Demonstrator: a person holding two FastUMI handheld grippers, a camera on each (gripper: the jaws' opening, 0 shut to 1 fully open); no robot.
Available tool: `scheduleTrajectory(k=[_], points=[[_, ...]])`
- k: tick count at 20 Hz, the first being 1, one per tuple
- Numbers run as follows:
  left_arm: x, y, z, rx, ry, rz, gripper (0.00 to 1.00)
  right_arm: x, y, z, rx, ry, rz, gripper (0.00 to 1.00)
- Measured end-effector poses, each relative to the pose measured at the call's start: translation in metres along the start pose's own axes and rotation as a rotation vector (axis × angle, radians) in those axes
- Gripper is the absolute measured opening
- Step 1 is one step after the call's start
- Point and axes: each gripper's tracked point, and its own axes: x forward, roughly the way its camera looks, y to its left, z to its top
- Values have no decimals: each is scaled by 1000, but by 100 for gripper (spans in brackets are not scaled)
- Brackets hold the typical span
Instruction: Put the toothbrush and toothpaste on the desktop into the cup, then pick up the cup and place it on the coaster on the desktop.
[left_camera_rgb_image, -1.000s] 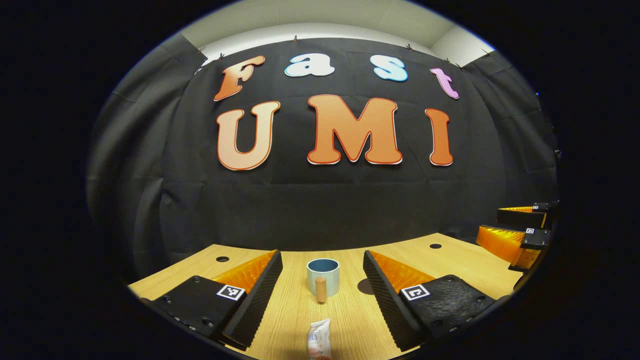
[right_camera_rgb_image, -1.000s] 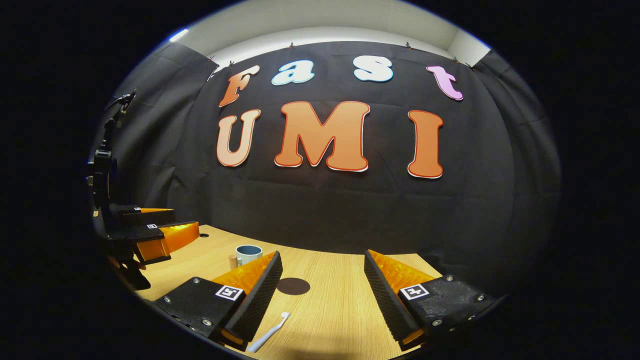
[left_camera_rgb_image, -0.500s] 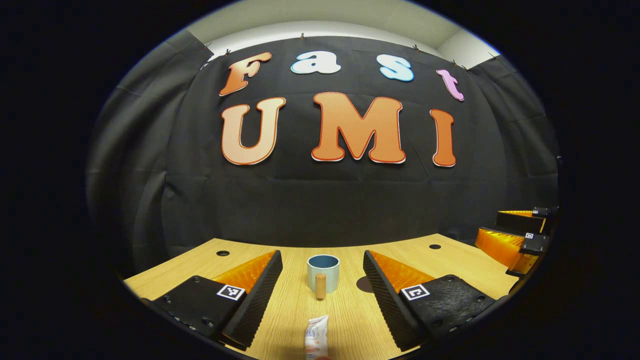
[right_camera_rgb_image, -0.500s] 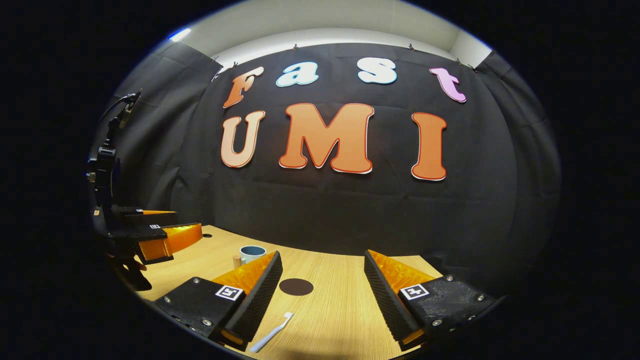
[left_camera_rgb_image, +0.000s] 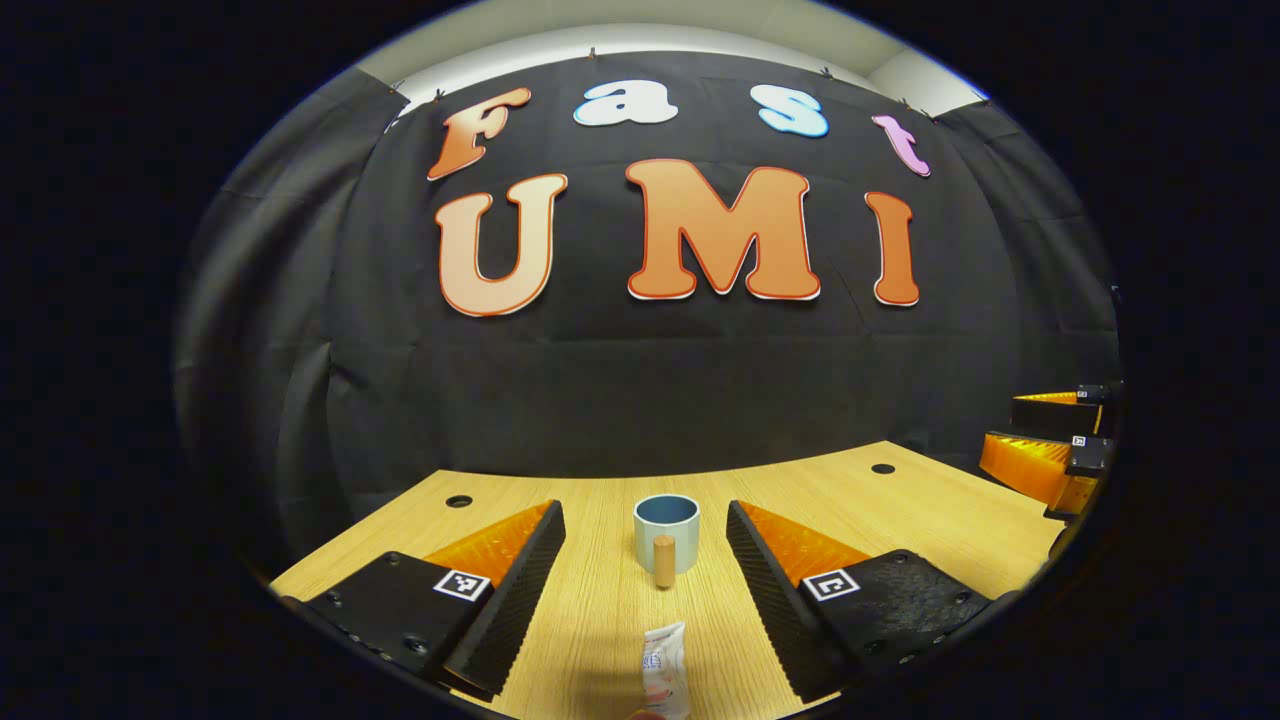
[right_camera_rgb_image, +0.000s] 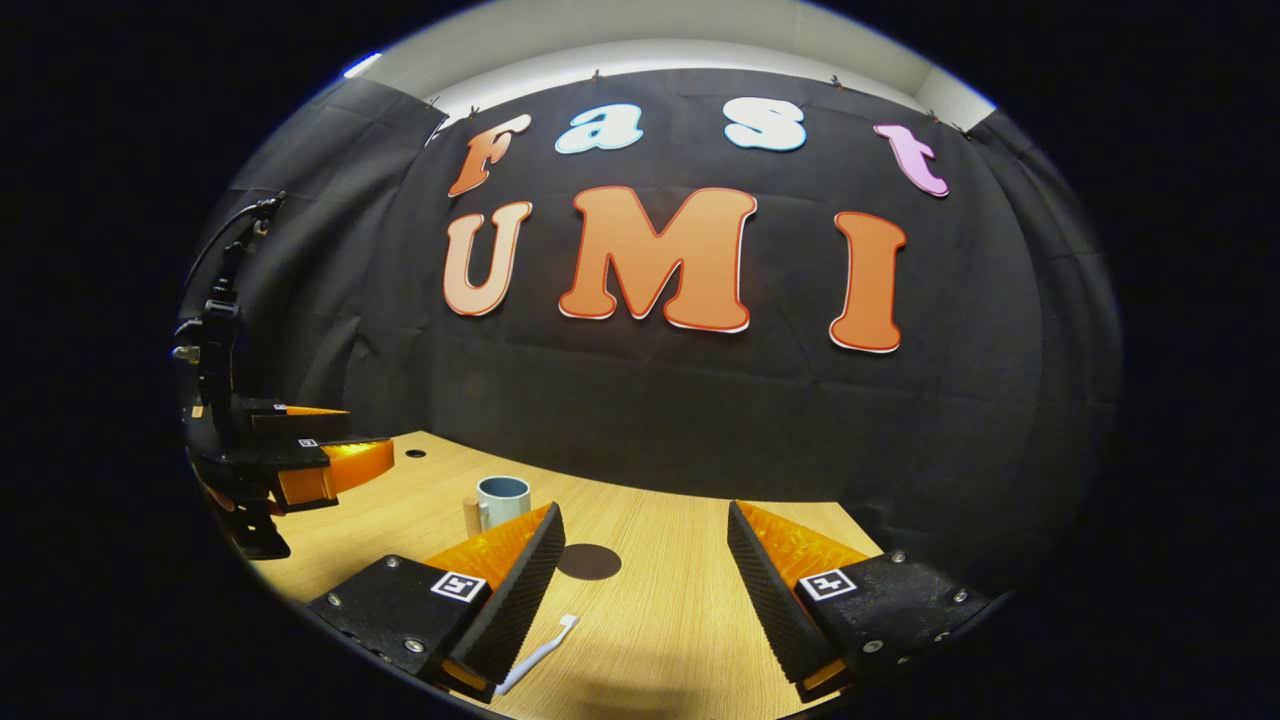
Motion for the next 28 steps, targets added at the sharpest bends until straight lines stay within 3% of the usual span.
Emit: scheduleTrajectory(k=[8,14,16,19,24,28], points=[[20,-11,-58,-53,333,-129,98,14,40,-37,32,241,172,92],[23,-20,-116,-26,603,-195,98,20,59,-103,90,555,233,81],[24,-20,-121,-29,663,-217,98,18,65,-114,101,618,245,81],[25,-20,-124,-18,751,-219,98,18,70,-132,124,707,263,69],[20,-23,-128,-13,885,-253,98,17,82,-169,158,884,248,70],[18,-20,-144,0,1001,-211,98,16,85,-188,185,981,228,69]])
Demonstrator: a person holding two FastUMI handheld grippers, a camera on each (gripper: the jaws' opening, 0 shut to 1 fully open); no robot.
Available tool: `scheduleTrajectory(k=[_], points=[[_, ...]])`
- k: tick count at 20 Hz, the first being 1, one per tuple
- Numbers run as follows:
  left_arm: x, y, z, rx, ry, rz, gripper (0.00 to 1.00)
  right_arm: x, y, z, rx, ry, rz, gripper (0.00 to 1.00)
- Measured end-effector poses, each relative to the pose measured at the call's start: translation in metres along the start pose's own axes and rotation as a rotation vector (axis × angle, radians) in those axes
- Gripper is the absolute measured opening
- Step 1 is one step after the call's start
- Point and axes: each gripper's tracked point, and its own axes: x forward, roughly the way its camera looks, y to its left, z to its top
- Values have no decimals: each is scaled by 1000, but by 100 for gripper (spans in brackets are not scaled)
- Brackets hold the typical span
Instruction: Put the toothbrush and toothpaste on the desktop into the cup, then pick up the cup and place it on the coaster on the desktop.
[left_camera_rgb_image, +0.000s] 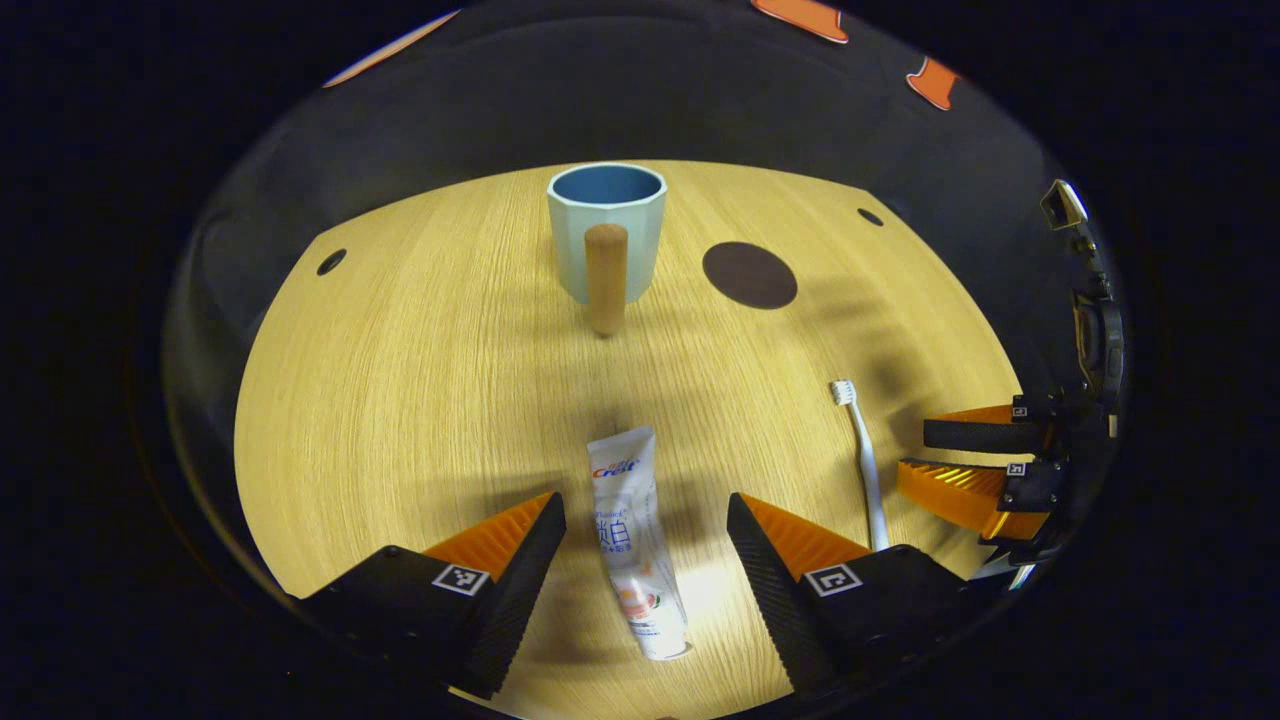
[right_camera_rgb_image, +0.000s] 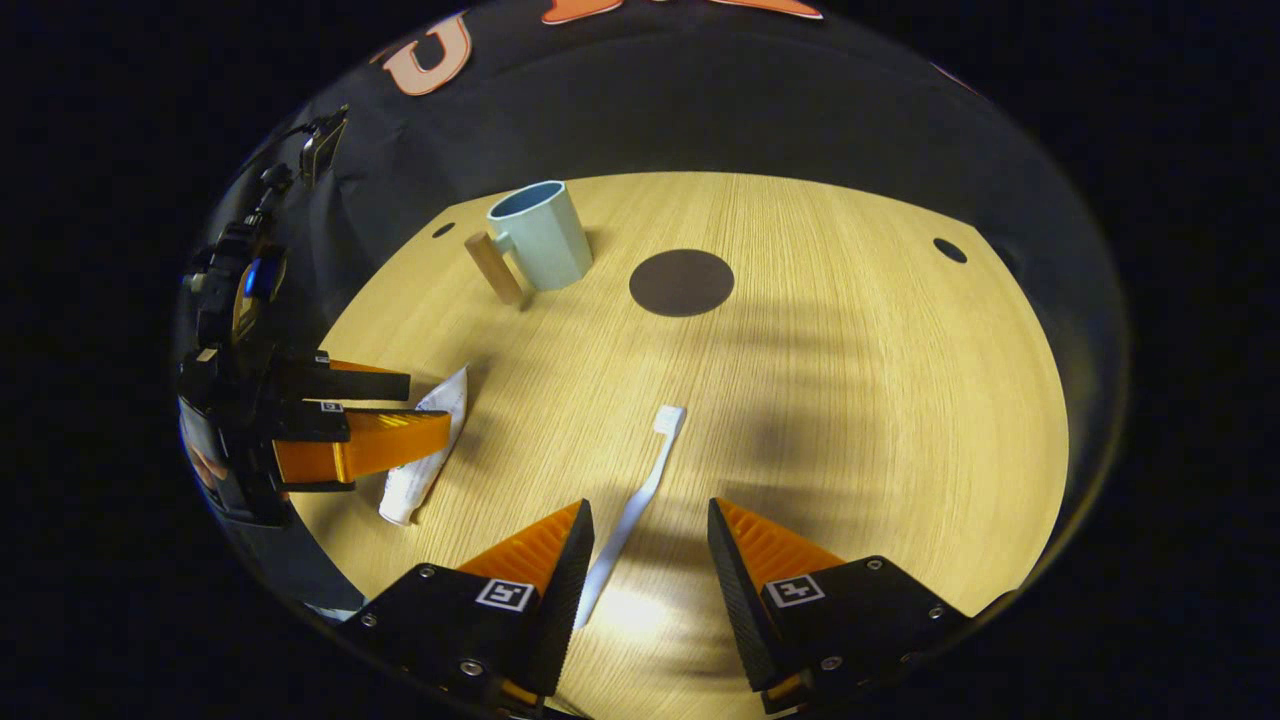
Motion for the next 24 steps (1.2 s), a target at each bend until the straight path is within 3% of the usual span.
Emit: scheduleTrajectory(k=[7,8,9,10,11,12,13,14,17,20,24], points=[[22,-1,-19,-48,140,8,87,18,20,-14,37,116,38,49],[22,3,-19,-50,153,28,79,21,19,-15,30,118,29,46],[22,3,-17,-54,146,30,82,21,18,-12,34,110,23,43],[24,6,-19,-59,162,55,66,23,16,-9,41,106,11,39],[25,7,-19,-69,166,67,59,24,15,-6,44,98,8,35],[20,4,-19,-75,171,70,58,27,14,-5,46,92,7,29],[17,2,-17,-78,168,67,45,26,15,-4,36,87,16,19],[15,-3,-15,-88,162,56,51,28,16,-4,30,87,22,15],[8,-10,-21,-121,133,34,16,30,18,0,55,61,42,9],[4,-28,-27,-122,104,-52,14,29,21,4,48,16,63,4],[7,-32,-25,-118,39,-80,14,21,21,11,45,-57,67,4]])
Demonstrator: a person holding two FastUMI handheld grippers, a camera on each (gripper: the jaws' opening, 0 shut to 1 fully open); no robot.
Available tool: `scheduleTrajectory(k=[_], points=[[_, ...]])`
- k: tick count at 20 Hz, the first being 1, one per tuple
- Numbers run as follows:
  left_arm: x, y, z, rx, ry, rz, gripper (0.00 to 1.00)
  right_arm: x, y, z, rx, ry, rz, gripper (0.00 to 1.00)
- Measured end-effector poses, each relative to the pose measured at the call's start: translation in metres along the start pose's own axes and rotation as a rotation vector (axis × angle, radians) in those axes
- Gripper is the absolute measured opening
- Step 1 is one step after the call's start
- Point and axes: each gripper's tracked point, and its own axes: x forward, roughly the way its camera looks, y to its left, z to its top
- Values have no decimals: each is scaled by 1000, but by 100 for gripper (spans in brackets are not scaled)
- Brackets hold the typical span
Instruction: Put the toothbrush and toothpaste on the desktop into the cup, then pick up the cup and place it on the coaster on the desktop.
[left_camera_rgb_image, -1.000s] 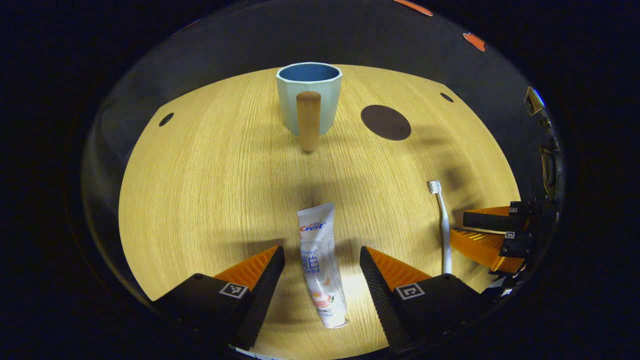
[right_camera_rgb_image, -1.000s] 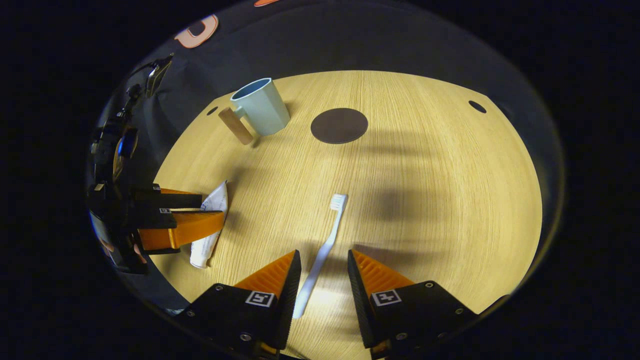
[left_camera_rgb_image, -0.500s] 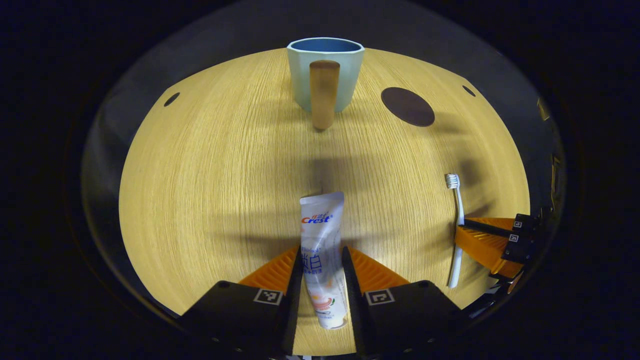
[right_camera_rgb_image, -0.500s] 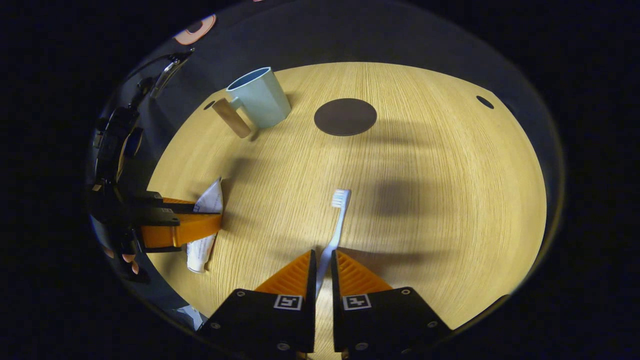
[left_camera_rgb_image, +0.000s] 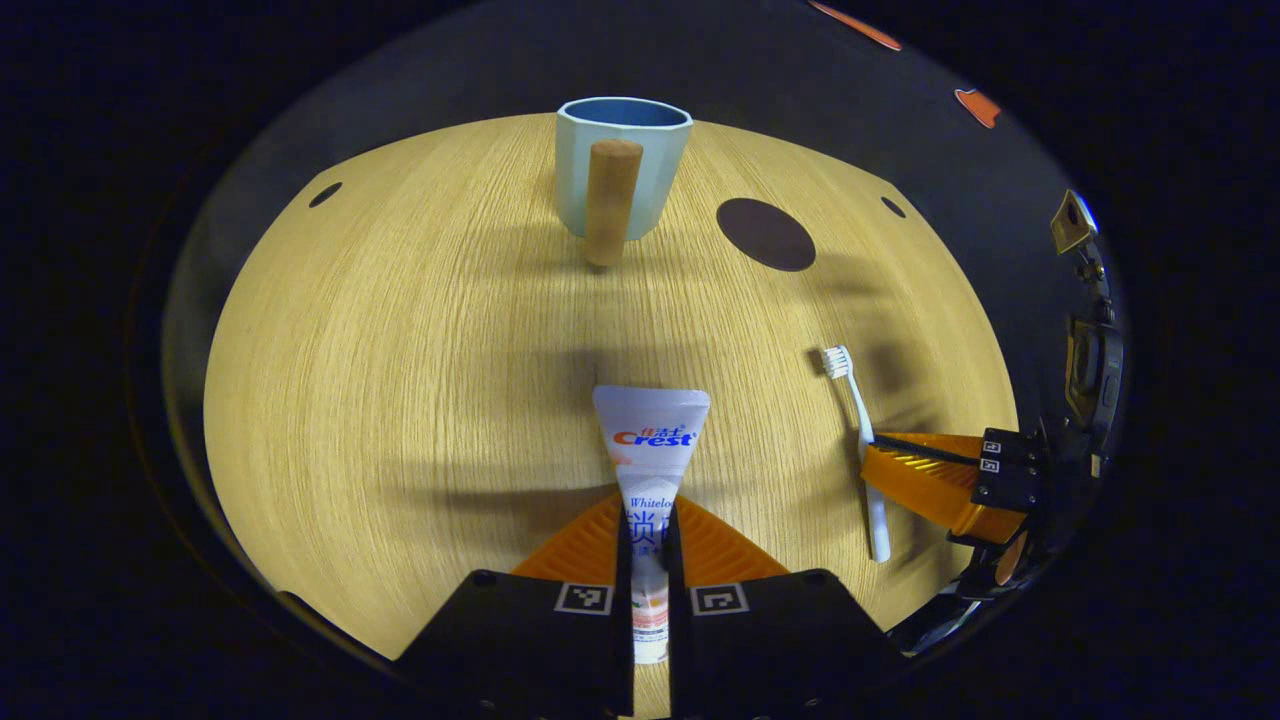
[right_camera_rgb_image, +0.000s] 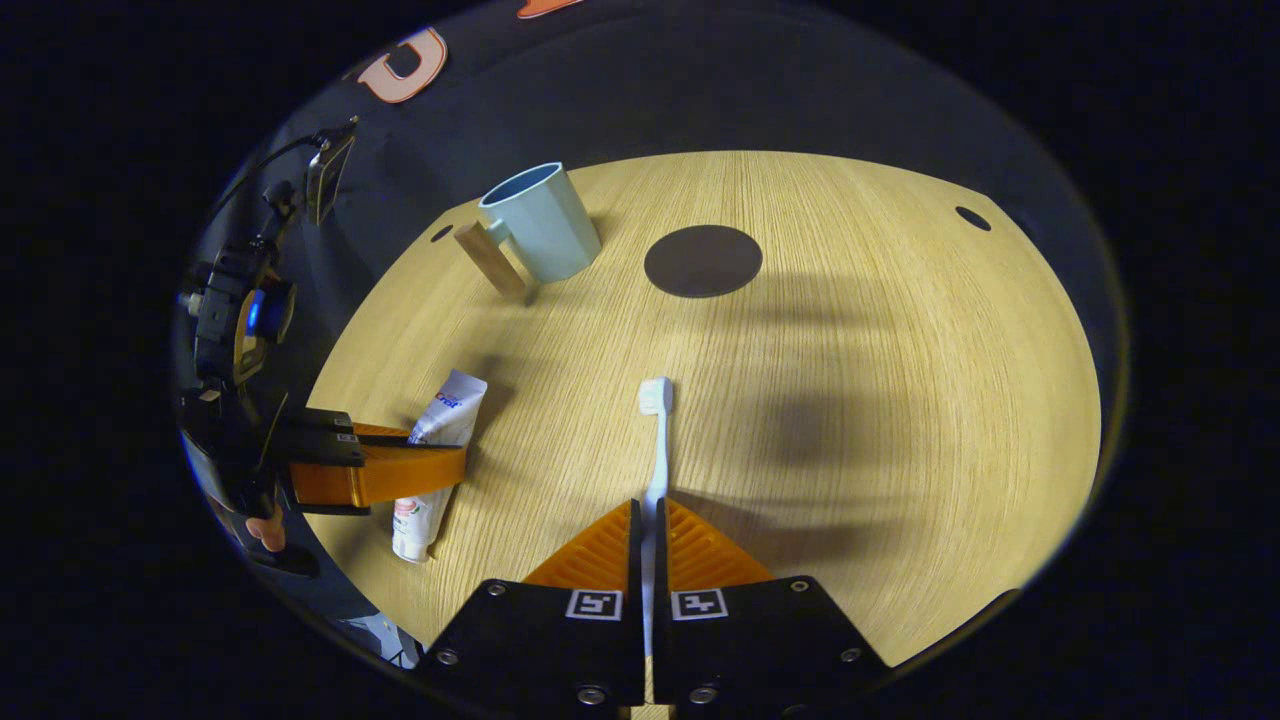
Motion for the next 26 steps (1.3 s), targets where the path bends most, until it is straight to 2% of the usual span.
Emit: scheduleTrajectory(k=[6,7,8,10,13,17,21,26], points=[[-9,0,15,-14,-111,-43,8,-16,8,19,38,-137,54,4],[-11,3,17,-12,-129,-35,2,-18,9,23,40,-164,65,4],[-10,3,18,0,-150,-38,8,-19,9,26,42,-188,69,4],[-13,4,25,6,-193,-34,8,-18,9,29,43,-227,75,4],[-10,18,39,20,-273,9,8,-15,9,32,52,-278,82,4],[-18,22,52,26,-391,-10,8,-13,10,32,65,-343,70,4],[-41,22,77,17,-543,14,8,-13,10,35,104,-384,90,4],[-58,23,84,30,-671,14,8,-33,8,50,81,-495,65,4]])
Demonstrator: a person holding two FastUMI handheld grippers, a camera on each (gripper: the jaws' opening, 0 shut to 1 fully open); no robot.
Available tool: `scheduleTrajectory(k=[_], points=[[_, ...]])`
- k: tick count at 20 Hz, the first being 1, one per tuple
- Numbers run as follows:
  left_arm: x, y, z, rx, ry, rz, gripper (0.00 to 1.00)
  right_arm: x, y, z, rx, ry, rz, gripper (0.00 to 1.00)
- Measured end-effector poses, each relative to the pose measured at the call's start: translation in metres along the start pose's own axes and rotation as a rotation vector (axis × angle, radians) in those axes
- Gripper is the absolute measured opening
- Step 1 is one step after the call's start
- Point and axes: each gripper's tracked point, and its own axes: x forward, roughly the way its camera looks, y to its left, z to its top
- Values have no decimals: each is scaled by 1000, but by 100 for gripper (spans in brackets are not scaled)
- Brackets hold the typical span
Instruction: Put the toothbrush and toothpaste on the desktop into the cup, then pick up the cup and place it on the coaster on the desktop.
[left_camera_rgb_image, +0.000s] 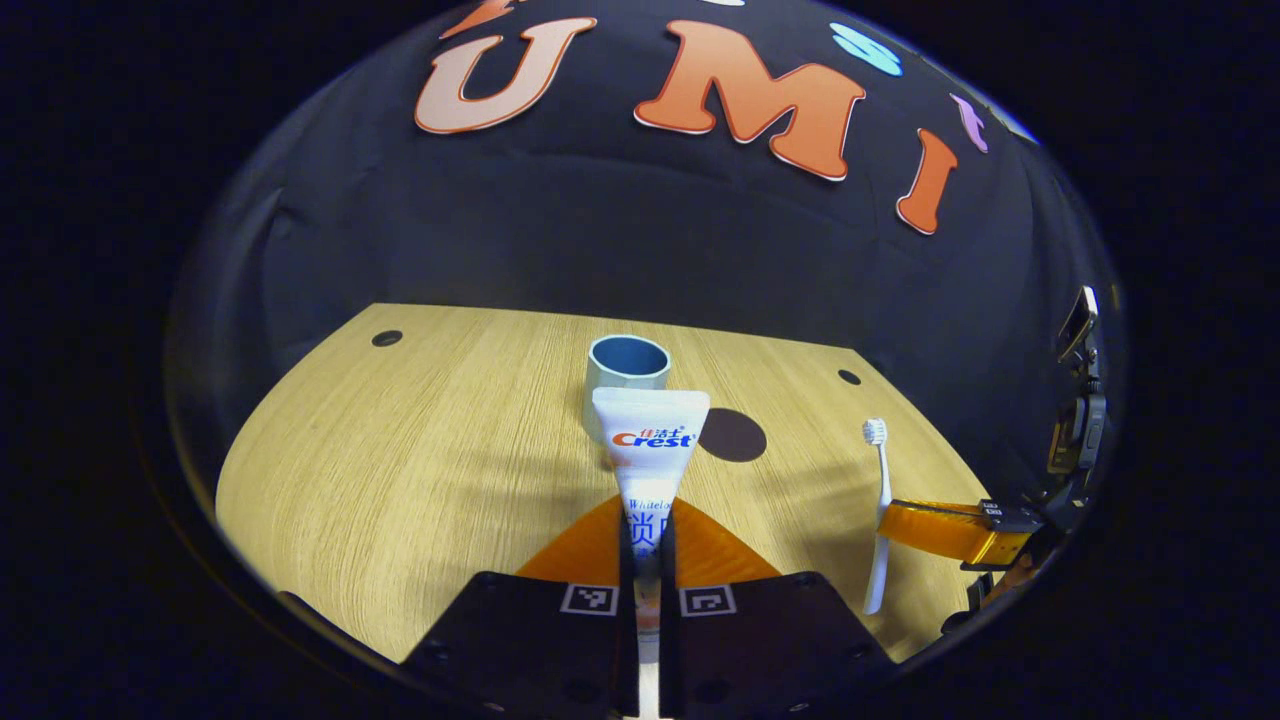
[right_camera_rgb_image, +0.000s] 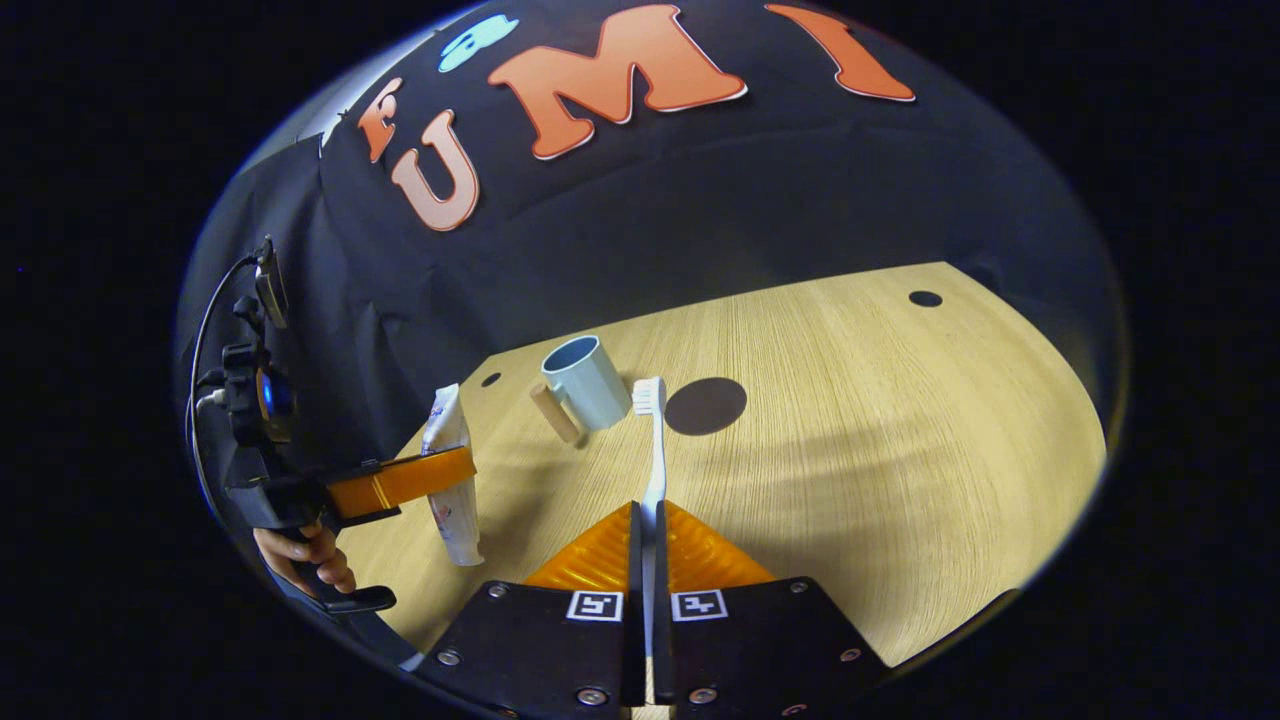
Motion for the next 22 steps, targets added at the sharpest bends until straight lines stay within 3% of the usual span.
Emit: scheduleTrajectory(k=[2,14,18,22], points=[[-3,0,5,17,-60,19,8,2,-6,2,-13,-17,-43,4],[-4,-19,53,26,-275,-61,8,-4,-1,44,-93,-218,-61,3],[5,-19,71,32,-325,-45,7,-7,0,59,-117,-266,-59,3],[8,-8,107,26,-431,19,7,-2,-9,71,-133,-298,-79,3]])
